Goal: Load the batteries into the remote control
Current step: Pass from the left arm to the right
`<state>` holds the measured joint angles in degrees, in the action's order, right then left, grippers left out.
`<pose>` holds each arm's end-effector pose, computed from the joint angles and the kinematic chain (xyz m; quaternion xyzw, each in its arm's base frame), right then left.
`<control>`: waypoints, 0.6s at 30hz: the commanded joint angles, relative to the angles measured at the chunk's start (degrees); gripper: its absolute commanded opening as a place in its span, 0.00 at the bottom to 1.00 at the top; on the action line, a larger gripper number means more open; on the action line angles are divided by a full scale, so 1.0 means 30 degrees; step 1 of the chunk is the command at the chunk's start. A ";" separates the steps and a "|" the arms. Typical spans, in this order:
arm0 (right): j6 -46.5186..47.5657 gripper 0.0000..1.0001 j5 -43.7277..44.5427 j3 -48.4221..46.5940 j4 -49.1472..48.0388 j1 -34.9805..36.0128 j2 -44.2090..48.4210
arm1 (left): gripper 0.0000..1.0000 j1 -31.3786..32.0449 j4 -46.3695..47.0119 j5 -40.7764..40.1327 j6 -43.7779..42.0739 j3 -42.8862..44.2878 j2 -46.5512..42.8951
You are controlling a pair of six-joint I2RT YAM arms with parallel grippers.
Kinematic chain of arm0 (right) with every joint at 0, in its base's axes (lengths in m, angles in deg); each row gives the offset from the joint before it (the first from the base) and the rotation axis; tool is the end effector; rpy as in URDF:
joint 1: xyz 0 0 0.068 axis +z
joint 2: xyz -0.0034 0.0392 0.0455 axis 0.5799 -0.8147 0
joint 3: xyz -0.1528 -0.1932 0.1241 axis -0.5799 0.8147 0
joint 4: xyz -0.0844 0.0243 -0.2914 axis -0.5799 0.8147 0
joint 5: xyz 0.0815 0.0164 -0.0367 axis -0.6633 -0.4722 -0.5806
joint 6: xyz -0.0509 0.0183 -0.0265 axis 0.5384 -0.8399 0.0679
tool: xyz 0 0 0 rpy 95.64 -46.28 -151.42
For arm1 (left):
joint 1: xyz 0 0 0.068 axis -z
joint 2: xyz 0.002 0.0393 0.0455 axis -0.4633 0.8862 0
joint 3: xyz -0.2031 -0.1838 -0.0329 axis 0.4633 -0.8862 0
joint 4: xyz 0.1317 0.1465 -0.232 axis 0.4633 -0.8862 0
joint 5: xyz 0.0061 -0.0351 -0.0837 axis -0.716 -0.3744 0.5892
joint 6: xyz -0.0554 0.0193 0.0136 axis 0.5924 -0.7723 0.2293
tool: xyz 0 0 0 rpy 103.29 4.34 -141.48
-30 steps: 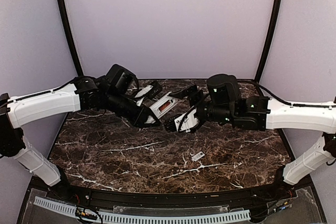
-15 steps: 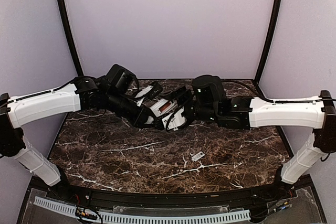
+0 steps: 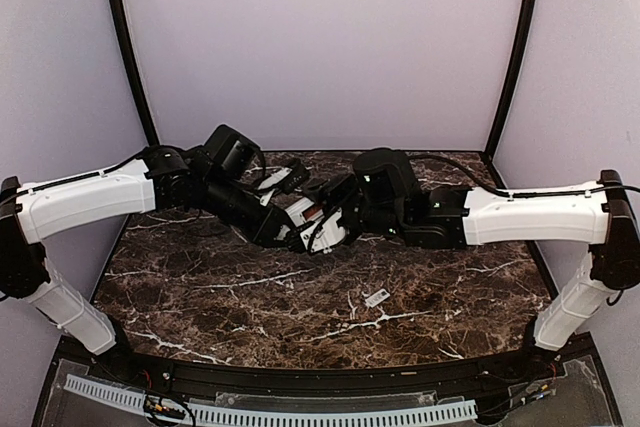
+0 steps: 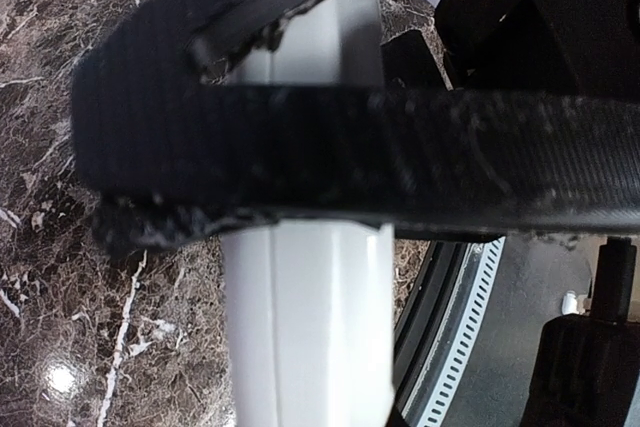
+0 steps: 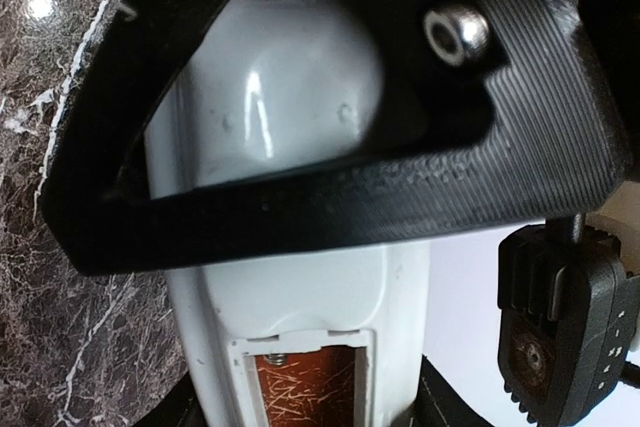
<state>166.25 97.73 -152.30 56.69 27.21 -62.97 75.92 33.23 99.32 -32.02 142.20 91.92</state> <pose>0.2028 0.3711 0.2787 -0.7719 0.2931 -0.1930 0.5301 0.2359 -0.2941 0.2961 0.3799 0.8126 -0.3688 0.2436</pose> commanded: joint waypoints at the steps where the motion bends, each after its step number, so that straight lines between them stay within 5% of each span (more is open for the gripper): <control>1: -0.1786 0.24 0.0260 -0.0047 -0.0363 0.0147 0.0346 | 0.00 0.0037 0.0704 0.0565 -0.0434 0.0260 -0.0249; 18: -0.2575 0.00 0.0665 0.1297 -0.0122 0.0445 0.1300 | 0.00 -0.0147 0.0258 0.0597 -0.0780 0.0767 0.0252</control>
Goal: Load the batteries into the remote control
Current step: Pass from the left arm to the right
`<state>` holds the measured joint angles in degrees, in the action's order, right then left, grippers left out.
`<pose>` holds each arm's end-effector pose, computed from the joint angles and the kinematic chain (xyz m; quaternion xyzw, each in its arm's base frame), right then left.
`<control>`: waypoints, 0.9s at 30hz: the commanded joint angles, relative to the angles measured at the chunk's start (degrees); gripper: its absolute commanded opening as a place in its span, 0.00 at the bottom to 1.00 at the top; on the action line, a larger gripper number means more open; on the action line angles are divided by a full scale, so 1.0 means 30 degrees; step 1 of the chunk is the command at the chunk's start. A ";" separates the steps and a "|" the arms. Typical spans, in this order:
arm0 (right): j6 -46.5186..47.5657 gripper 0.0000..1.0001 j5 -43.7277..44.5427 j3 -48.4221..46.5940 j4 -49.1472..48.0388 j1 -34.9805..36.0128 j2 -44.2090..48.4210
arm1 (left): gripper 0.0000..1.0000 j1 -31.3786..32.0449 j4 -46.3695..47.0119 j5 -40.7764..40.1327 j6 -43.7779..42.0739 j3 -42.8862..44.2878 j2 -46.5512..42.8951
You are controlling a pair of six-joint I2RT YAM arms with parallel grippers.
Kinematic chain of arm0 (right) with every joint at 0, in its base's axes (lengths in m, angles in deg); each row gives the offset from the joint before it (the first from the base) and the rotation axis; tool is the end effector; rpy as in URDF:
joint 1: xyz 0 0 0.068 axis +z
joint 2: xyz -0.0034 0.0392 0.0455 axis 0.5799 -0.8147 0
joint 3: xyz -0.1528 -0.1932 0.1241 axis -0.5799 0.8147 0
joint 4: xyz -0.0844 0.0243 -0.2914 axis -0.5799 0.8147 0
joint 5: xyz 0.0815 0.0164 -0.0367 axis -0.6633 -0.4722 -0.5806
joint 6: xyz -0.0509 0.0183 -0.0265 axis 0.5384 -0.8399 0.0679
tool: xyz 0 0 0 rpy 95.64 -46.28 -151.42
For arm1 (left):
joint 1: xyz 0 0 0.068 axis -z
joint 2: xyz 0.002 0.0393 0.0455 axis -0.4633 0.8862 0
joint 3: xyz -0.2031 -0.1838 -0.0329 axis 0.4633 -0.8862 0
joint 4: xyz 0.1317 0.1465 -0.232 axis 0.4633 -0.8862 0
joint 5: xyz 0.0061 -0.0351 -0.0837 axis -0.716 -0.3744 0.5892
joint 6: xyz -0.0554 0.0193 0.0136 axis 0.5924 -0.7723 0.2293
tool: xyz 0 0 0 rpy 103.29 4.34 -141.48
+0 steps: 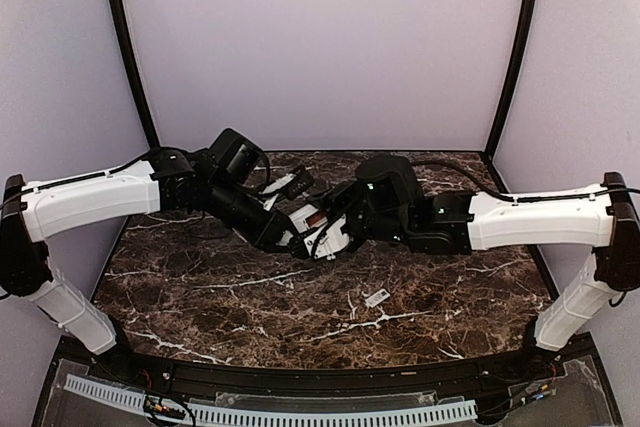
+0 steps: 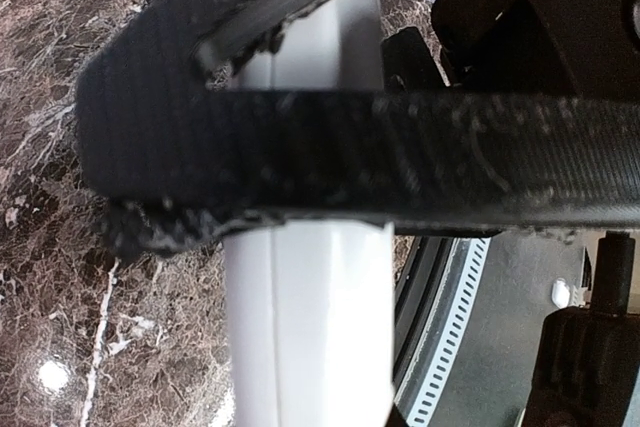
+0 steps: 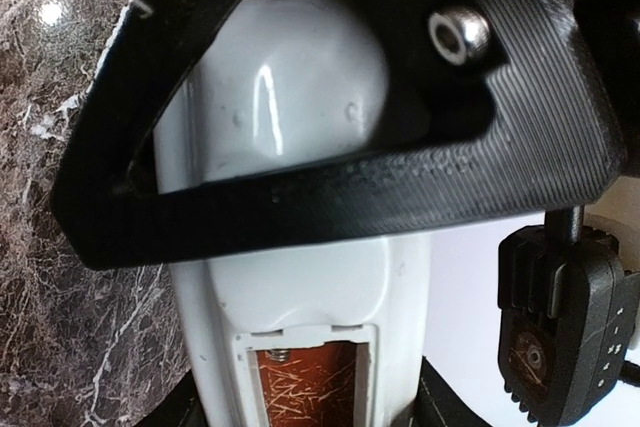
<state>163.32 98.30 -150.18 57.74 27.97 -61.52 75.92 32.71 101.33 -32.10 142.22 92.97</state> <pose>0.1942 0.3656 0.2721 -0.7733 0.3113 -0.1788 0.5227 0.2362 -0.2966 0.2894 0.3846 0.8124 -0.3768 0.2237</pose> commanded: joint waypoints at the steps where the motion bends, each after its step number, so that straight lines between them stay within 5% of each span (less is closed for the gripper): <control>1: -0.1418 0.00 0.0664 0.0720 -0.0614 0.0215 0.0820 | 0.00 -0.0184 0.0419 -0.0050 -0.0751 0.0819 -0.0070; 3: -0.0906 0.00 0.1028 0.0961 -0.0985 0.0317 0.0797 | 0.00 -0.0170 0.0296 -0.0065 -0.0779 0.0962 0.0064; 18: -0.2797 0.00 0.1172 0.1141 0.0936 0.0359 0.0850 | 0.65 -0.0615 -0.0440 -0.0110 -0.1300 0.1126 -0.0361; 27: -1.1333 0.00 -0.3317 -0.0750 0.8052 -0.0703 -0.0911 | 0.84 -0.2832 -0.0509 -0.1213 -0.1063 -0.0053 -0.3290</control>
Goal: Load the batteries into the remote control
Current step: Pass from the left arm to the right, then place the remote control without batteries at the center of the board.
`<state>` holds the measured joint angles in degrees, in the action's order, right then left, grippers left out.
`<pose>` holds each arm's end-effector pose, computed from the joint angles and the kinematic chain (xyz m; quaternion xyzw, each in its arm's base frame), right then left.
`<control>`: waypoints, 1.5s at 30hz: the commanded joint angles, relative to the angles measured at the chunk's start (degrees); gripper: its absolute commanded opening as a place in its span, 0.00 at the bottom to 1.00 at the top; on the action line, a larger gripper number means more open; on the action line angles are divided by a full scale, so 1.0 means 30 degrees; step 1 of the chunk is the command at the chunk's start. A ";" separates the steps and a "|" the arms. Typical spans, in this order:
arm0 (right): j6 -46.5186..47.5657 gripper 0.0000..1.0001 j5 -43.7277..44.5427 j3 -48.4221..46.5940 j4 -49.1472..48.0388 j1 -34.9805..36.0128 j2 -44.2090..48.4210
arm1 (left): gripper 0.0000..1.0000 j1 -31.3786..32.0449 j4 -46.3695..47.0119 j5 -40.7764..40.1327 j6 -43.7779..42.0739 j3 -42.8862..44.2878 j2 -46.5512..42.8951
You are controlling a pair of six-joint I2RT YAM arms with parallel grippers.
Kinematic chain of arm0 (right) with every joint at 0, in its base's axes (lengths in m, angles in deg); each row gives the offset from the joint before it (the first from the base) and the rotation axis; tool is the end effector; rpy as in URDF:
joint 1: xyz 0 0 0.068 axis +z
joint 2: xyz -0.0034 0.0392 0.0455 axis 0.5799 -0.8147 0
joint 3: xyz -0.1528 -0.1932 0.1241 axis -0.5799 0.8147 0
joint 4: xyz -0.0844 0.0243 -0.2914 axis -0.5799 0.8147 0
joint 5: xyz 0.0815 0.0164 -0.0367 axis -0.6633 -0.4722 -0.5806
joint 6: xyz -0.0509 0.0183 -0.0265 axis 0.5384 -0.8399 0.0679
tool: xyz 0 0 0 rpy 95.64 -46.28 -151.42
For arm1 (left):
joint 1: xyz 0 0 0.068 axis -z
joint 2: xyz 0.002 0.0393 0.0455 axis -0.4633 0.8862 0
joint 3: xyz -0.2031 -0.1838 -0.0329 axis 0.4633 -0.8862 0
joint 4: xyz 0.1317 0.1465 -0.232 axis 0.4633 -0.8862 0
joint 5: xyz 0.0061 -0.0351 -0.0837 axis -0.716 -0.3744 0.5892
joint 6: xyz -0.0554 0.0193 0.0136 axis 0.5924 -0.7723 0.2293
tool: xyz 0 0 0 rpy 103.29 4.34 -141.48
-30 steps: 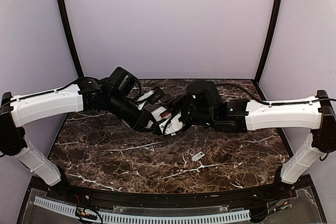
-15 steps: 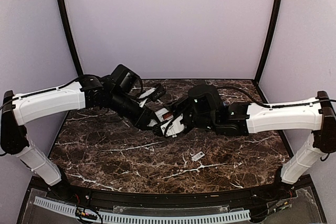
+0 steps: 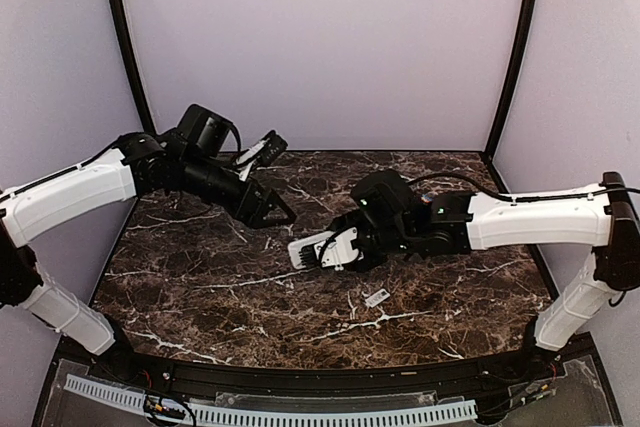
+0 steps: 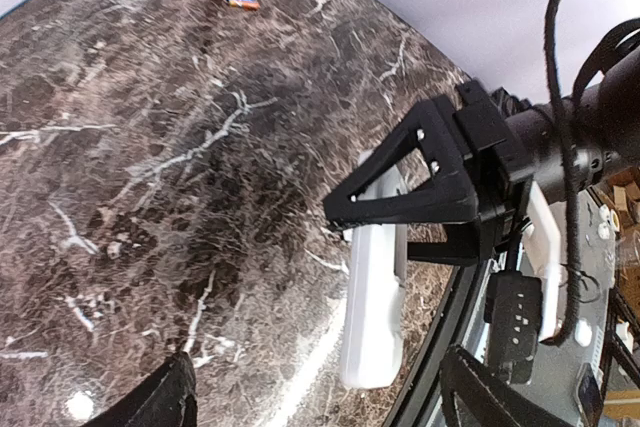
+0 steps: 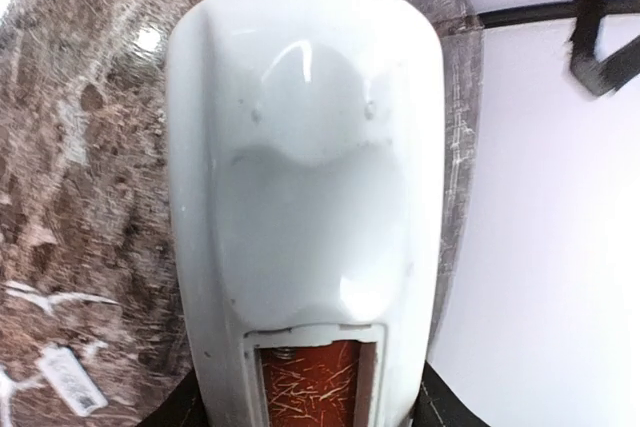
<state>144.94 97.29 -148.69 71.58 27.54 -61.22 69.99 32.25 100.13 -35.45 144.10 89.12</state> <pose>0.1879 0.3480 0.2397 -0.7774 0.4480 -0.0946 0.4312 0.2581 -0.2627 0.3247 0.3666 0.8038 -0.3622 0.2971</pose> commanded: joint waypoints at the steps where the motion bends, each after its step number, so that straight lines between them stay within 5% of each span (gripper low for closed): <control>1: -0.6219 0.00 -0.3767 -0.1561 0.3988 -0.0638 -0.1450 | 0.84 -0.1166 -0.0339 -0.1399 0.0198 -0.0785 -0.2363; 7: -1.0949 0.01 -0.5724 -0.4671 0.6388 -0.0732 -0.5001 | 0.85 -0.1883 -0.0265 -0.3635 0.0824 -0.1469 -0.3070; 25: -1.4760 0.20 -0.6026 -1.0303 1.2319 0.0133 -1.1906 | 0.85 -0.2146 -0.0342 -0.4789 0.0324 -0.1777 -0.3317; 40: -1.4184 0.76 -0.5410 -1.0134 1.1979 0.0618 -1.1527 | 0.85 -0.2161 -0.0522 -0.4823 -0.0063 -0.1654 -0.3419; 45: -1.3426 0.78 -0.5166 -0.9895 1.1473 0.0700 -1.0782 | 0.86 -0.2177 -0.0496 -0.4719 -0.0193 -0.1682 -0.3368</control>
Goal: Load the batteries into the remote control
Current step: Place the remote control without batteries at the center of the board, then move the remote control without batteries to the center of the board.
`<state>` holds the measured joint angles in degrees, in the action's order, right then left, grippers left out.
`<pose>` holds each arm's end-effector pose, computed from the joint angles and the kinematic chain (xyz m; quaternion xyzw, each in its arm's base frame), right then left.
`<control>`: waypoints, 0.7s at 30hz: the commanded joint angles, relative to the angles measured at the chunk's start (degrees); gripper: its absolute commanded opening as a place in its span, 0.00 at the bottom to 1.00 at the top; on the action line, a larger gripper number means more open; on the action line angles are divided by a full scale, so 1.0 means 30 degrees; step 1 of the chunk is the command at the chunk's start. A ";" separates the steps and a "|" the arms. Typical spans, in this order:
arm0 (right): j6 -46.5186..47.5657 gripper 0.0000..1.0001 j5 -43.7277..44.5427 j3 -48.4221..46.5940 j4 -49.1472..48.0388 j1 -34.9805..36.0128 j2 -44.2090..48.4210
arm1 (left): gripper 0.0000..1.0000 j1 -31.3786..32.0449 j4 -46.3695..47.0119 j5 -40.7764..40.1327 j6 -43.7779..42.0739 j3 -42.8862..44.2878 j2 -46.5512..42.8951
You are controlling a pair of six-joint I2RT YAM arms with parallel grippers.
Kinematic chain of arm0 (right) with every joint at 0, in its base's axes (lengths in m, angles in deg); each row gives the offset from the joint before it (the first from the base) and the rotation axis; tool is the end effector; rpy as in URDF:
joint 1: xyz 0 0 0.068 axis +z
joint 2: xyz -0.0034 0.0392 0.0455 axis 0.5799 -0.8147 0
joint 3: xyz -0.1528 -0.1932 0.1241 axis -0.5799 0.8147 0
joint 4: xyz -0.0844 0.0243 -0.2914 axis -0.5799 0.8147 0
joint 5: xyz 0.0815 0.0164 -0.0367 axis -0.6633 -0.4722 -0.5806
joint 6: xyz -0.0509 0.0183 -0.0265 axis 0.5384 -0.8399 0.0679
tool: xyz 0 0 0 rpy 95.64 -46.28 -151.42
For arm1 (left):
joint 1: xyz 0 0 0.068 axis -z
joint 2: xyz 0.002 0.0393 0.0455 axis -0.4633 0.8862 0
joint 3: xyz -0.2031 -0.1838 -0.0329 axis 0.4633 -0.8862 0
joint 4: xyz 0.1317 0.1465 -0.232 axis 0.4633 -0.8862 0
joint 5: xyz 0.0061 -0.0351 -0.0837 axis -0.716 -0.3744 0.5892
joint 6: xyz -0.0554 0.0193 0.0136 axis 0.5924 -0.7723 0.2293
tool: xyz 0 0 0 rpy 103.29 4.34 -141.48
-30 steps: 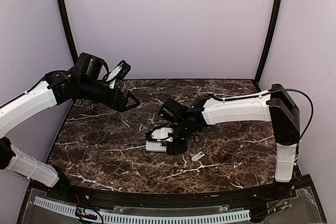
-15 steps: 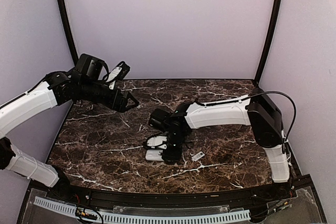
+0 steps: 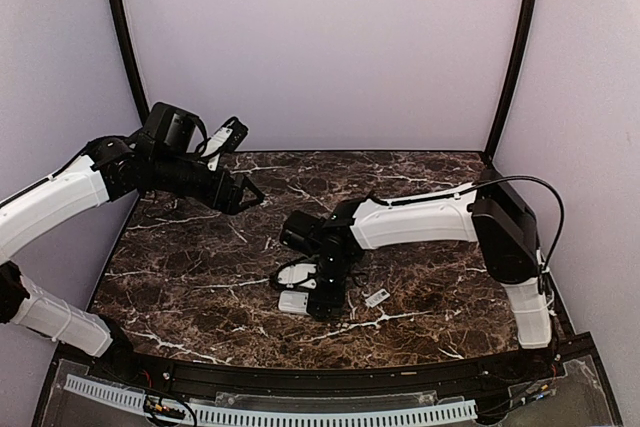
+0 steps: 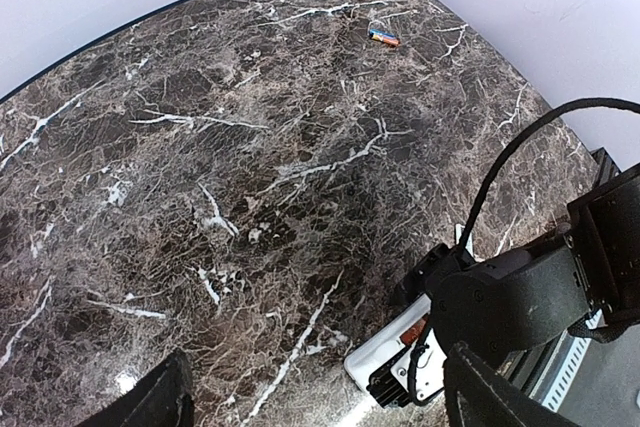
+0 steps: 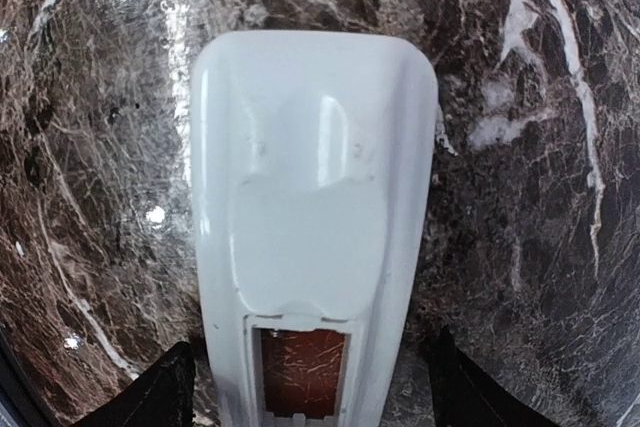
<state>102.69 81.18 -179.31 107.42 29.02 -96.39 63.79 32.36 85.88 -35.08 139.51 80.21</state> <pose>0.2018 0.4296 0.1283 -0.6755 0.7303 0.0682 0.0758 0.2633 -0.2045 0.3430 0.2729 0.8377 -0.2578 0.3966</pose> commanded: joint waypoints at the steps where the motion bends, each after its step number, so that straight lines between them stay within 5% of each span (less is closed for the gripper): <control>1: 0.0798 0.77 0.0162 0.0281 -0.0588 0.0225 0.1156 | 0.86 -0.0108 -0.0533 0.0038 -0.0383 -0.0152 -0.0377; 11: 0.1908 0.79 -0.0483 0.0596 -0.2561 0.0073 0.3789 | 0.86 -0.0108 -0.0279 0.0184 -0.0840 -0.0180 -0.0232; 18: 0.0912 0.81 -0.1838 -0.0138 -0.1924 -0.0220 0.2734 | 0.86 -0.0426 -0.0038 0.0662 -0.1024 -0.0534 -0.0726; 19: 0.0661 0.96 -0.2155 -0.0369 -0.1835 -0.0234 0.2384 | 0.86 -0.0539 0.0022 0.0745 -0.1035 -0.0592 -0.0889; 21: 0.0286 0.99 -0.2505 -0.0658 -0.1823 -0.0213 0.1807 | 0.86 -0.0700 0.0048 0.0769 -0.0995 -0.0691 -0.1051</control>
<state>106.23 77.51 -179.16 101.37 28.61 -87.16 62.80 32.45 86.84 -37.22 138.86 79.84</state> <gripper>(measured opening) 0.958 0.859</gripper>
